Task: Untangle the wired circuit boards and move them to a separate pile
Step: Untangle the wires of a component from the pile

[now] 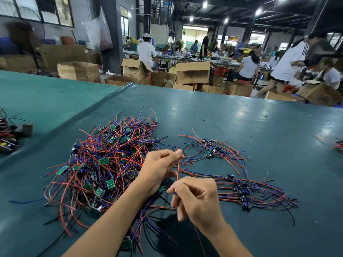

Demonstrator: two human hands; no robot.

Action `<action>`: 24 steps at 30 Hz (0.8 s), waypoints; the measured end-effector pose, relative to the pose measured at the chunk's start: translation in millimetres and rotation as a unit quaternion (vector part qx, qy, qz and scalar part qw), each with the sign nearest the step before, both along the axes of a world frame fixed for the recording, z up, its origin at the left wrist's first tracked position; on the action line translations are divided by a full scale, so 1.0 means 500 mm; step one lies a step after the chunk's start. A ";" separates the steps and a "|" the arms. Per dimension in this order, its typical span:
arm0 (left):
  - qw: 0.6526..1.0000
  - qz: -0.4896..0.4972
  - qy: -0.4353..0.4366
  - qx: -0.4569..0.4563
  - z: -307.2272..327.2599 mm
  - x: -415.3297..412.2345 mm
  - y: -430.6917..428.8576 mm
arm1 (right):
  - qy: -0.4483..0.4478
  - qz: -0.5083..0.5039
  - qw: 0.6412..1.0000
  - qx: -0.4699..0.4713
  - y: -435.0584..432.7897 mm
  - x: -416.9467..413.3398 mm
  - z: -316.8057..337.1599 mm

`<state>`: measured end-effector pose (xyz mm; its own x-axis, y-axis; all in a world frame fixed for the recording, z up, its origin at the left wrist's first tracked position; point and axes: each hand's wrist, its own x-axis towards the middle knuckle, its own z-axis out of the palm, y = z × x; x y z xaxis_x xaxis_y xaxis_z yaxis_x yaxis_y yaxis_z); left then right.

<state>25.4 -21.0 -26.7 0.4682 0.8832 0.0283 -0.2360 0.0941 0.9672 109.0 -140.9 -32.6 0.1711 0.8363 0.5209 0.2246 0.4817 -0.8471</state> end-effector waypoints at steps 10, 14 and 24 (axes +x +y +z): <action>0.993 0.013 -0.066 -0.094 0.006 0.004 0.022 | -0.117 0.001 0.988 0.099 -0.011 -0.051 0.001; 0.977 0.008 -0.122 -0.173 0.011 0.004 0.032 | -0.073 -0.028 0.992 0.103 0.002 -0.071 -0.007; 0.977 0.024 -0.116 -0.178 0.011 0.010 0.028 | 0.163 -0.020 0.986 0.040 0.007 -0.020 0.012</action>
